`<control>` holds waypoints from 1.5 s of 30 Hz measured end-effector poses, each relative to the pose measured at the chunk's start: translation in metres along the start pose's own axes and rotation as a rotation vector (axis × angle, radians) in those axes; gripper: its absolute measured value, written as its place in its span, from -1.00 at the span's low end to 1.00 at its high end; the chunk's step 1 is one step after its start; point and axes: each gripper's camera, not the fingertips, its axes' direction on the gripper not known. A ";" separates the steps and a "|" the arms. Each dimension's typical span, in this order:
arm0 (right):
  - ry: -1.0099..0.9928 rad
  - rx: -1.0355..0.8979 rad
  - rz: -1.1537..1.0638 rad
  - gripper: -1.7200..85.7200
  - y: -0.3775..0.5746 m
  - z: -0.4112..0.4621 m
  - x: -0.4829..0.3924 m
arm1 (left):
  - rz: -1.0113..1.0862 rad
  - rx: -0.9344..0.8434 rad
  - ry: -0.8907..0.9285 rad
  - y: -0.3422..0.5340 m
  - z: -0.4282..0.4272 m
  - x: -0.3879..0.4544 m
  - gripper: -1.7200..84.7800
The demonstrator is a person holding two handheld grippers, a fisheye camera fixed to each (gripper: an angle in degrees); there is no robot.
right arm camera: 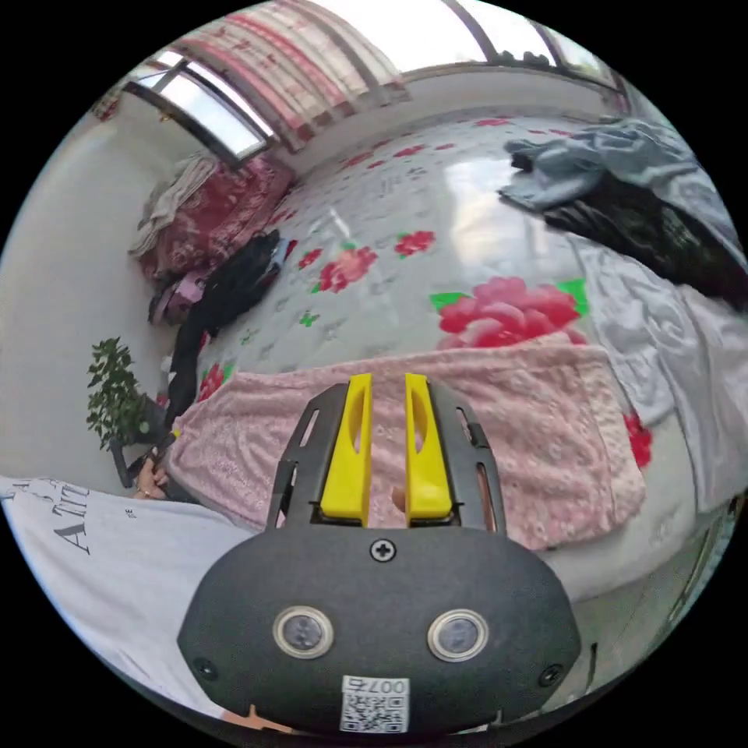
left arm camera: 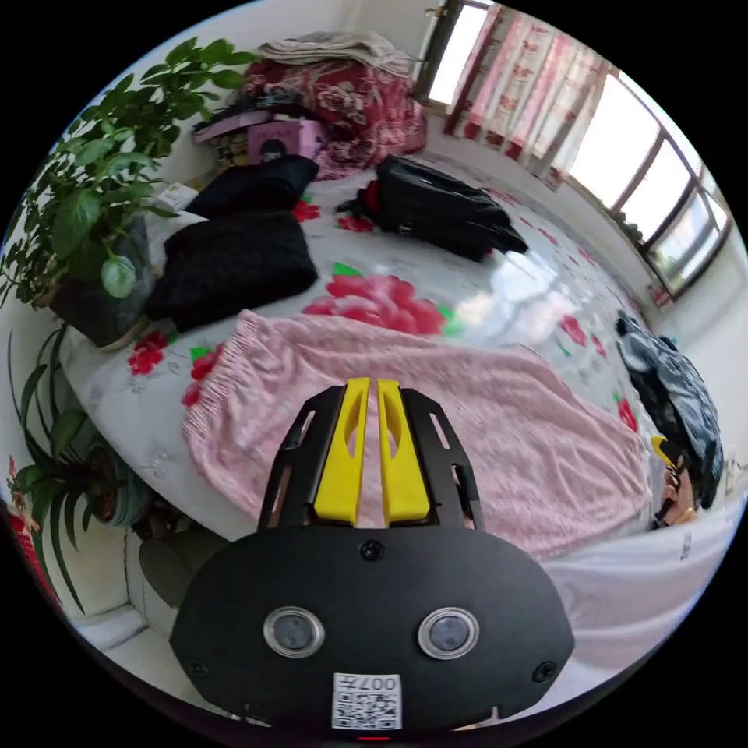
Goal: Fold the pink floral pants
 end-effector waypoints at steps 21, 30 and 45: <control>-0.039 0.410 0.030 -0.95 0.034 -0.284 0.150 | 0.165 -0.175 -0.039 0.088 0.024 0.055 -0.98; -0.281 0.267 0.559 -0.82 0.126 -0.240 0.257 | -0.054 -0.163 0.044 0.103 -0.001 0.001 -0.97; -0.425 0.313 0.269 -0.95 0.055 -0.242 0.075 | -0.687 0.089 0.205 0.134 -0.047 -0.187 -0.76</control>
